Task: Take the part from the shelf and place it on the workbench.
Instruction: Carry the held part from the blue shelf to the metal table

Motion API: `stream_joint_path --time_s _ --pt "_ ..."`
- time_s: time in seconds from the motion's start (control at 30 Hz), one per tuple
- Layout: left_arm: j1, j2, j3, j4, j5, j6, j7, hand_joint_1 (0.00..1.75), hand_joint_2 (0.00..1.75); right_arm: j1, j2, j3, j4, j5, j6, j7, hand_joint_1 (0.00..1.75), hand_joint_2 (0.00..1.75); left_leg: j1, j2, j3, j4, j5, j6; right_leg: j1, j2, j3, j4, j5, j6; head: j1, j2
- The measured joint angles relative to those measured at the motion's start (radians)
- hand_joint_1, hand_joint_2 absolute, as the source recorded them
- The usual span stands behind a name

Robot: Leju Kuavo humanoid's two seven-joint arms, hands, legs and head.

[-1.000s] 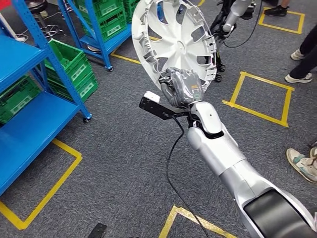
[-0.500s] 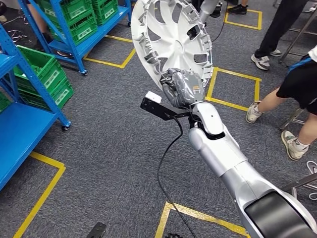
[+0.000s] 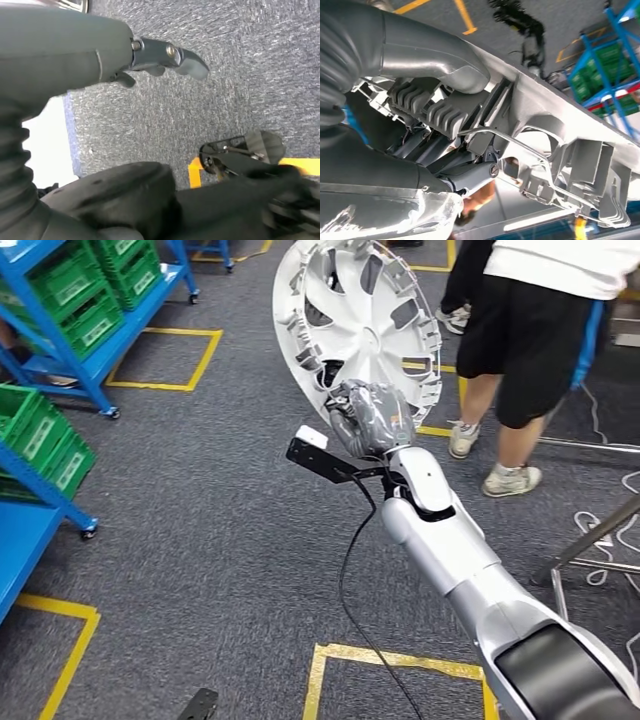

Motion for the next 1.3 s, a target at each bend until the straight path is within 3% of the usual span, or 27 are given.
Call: stream_joint_path --time_s 0.03,0.07,0.1,0.17,0.23,0.3,0.33,0.4,0.47,0.53,0.57,0.6,0.67,0.73,0.83,0.9,1.0,1.03,1.07,1.13,1.2,1.27,1.3 --pt "0.000 0.000 0.000 0.000 0.000 0.000 0.000 0.00 1.75 0.002 0.000 0.000 0.000 0.000 0.000 0.000 1.75 1.75 0.000 -0.002 -0.018 0.026 0.004 -0.001 0.000 0.012 0.000 0.000 0.000 0.000 0.000 0.000" --pt "0.000 0.000 0.000 0.000 0.000 0.000 0.000 0.00 1.75 0.004 0.000 0.000 0.000 0.000 0.000 0.000 1.75 1.75 0.001 -0.004 -0.018 0.015 0.026 -0.001 -0.001 0.025 0.000 0.000 0.000 0.001 0.000 0.000" --pt "-0.001 0.000 0.000 0.000 0.000 0.000 0.000 0.00 1.75 0.004 0.000 0.000 0.000 0.000 0.000 0.000 1.75 1.75 0.002 -0.009 0.001 -0.031 0.061 -0.001 -0.003 0.038 0.001 0.001 0.001 0.002 0.000 0.000" --pt "-0.002 0.000 0.000 0.000 0.000 0.000 0.000 0.00 1.75 0.002 0.000 0.000 0.000 0.000 0.000 0.000 1.75 1.75 0.012 -0.051 0.059 -0.159 0.125 -0.002 -0.006 0.064 -0.003 0.005 0.003 0.010 -0.001 0.000" --pt "-0.001 0.000 0.000 0.000 0.000 0.000 0.000 0.00 1.75 -0.002 0.000 0.000 0.000 0.000 0.000 0.000 1.75 1.75 0.018 -0.089 0.092 -0.231 0.140 0.001 -0.008 0.086 -0.013 0.008 0.006 0.023 -0.003 0.000" --pt "-0.002 0.000 0.000 0.000 0.001 0.000 0.000 0.00 1.75 -0.002 -0.001 0.000 0.000 0.000 0.000 0.000 1.75 1.75 0.016 -0.080 0.095 -0.240 0.137 0.013 -0.012 0.105 -0.020 0.003 0.014 0.037 -0.005 0.000" --pt "-0.002 0.000 0.000 0.000 0.002 0.000 0.000 0.00 1.75 -0.002 -0.001 -0.001 0.000 0.000 0.002 0.000 1.75 1.75 0.016 -0.069 0.096 -0.243 0.139 0.020 -0.011 0.096 -0.024 0.005 0.012 0.043 -0.005 0.000" --pt "-0.003 0.000 0.000 0.000 0.006 0.000 -0.002 0.00 1.75 -0.005 0.001 0.000 0.000 0.002 0.005 -0.001 1.75 1.75 0.016 -0.046 0.099 -0.246 0.143 0.034 -0.007 0.041 -0.053 0.059 -0.020 0.052 0.005 0.000" --pt "0.000 0.002 0.001 0.000 0.010 -0.001 -0.003 0.00 1.75 -0.009 0.009 0.003 0.002 0.006 0.008 -0.001 1.75 1.75 0.012 -0.022 0.100 -0.246 0.141 0.041 -0.005 -0.016 -0.112 0.185 -0.082 0.056 0.014 0.000" --pt "0.003 0.005 0.001 0.000 0.011 -0.002 -0.003 0.00 1.75 -0.011 0.020 0.005 0.006 0.009 0.009 -0.001 1.75 1.75 0.009 0.003 0.102 -0.246 0.139 0.042 -0.007 -0.031 -0.155 0.278 -0.110 0.058 0.014 0.000" --pt "0.004 0.006 0.001 0.000 0.011 -0.002 -0.003 0.00 1.75 -0.012 0.025 0.007 0.009 0.010 0.010 -0.001 1.75 1.75 0.009 0.014 0.104 -0.245 0.137 0.042 -0.008 -0.034 -0.150 0.273 -0.100 0.058 0.014 0.000" --pt "0.004 0.006 0.001 0.000 0.011 -0.003 -0.003 0.00 1.75 -0.013 0.030 0.008 0.012 0.012 0.010 0.000 1.75 1.75 0.009 0.024 0.108 -0.245 0.134 0.040 -0.008 -0.039 -0.124 0.230 -0.074 0.057 0.014 0.000" --pt "0.003 0.006 0.001 0.000 0.011 -0.003 -0.003 0.00 1.75 -0.015 0.040 0.010 0.018 0.014 0.010 0.001 1.75 1.75 0.005 0.042 0.116 -0.245 0.127 0.032 -0.003 -0.071 -0.046 0.097 -0.025 0.052 0.014 0.000" --pt "0.003 0.008 0.001 0.000 0.011 -0.003 -0.003 0.00 1.75 -0.019 0.051 0.011 0.023 0.015 0.010 0.001 1.75 1.75 -0.001 0.057 0.120 -0.244 0.121 0.022 0.004 -0.092 -0.004 0.023 -0.011 0.043 0.013 0.000" --pt "0.002 0.009 0.001 0.000 0.010 -0.003 -0.003 0.00 1.75 -0.022 0.058 0.012 0.029 0.015 0.009 0.000 1.75 1.75 -0.001 0.076 0.127 -0.249 0.116 0.007 0.006 -0.064 -0.005 0.013 -0.010 0.023 0.011 0.000" --pt "0.001 0.009 0.001 0.000 0.010 -0.003 -0.003 0.00 1.75 -0.024 0.061 0.012 0.032 0.014 0.009 0.000 1.75 1.75 0.002 0.052 0.111 -0.211 0.086 -0.001 0.001 -0.044 -0.001 0.007 -0.006 0.010 0.007 0.000" --pt "0.003 0.009 0.002 0.000 0.011 -0.003 -0.004 0.00 1.75 -0.025 0.069 0.012 0.038 0.014 0.010 -0.001 1.75 1.75 0.002 0.004 0.014 -0.030 0.009 -0.005 -0.002 -0.011 -0.001 0.003 -0.003 0.001 0.001 0.000" --pt "0.003 0.009 0.003 0.000 0.011 -0.003 -0.004 0.00 1.75 -0.025 0.071 0.012 0.040 0.014 0.011 -0.001 1.75 1.75 0.003 0.001 -0.012 0.012 0.003 -0.006 -0.003 0.001 0.000 0.003 -0.003 0.000 0.000 0.000" --pt "0.003 0.009 0.003 0.000 0.012 -0.003 -0.004 0.00 1.75 -0.025 0.072 0.012 0.043 0.014 0.011 -0.001 1.75 1.75 0.003 -0.001 -0.023 0.021 0.016 -0.006 -0.003 0.013 0.000 0.004 -0.003 0.001 0.000 0.000" --pt "0.002 0.010 0.003 0.000 0.012 -0.002 -0.004 0.00 1.75 -0.025 0.075 0.012 0.047 0.014 0.011 -0.001 1.75 1.75 0.008 -0.013 0.008 -0.059 0.082 -0.008 -0.007 0.039 0.001 0.005 -0.002 0.005 0.000 0.000" --pt "0.002 0.011 0.003 0.000 0.012 -0.002 -0.004 0.00 1.75 -0.029 0.081 0.012 0.048 0.014 0.011 -0.001 1.75 1.75 0.018 -0.056 0.063 -0.179 0.134 -0.011 -0.010 0.066 -0.006 0.011 -0.001 0.017 -0.001 0.000" --pt "0.003 0.011 0.003 0.000 0.012 -0.002 -0.004 0.00 1.75 -0.034 0.086 0.013 0.049 0.015 0.010 -0.001 1.75 1.75 0.022 -0.082 0.087 -0.232 0.141 -0.006 -0.012 0.088 -0.016 0.013 0.003 0.031 -0.003 0.000" --pt "0.002 0.012 0.004 0.000 0.012 -0.002 -0.004 0.00 1.75 -0.035 0.087 0.012 0.050 0.015 0.010 -0.001 1.75 1.75 0.021 -0.076 0.089 -0.237 0.139 0.001 -0.014 0.098 -0.020 0.011 0.006 0.038 -0.004 0.000"
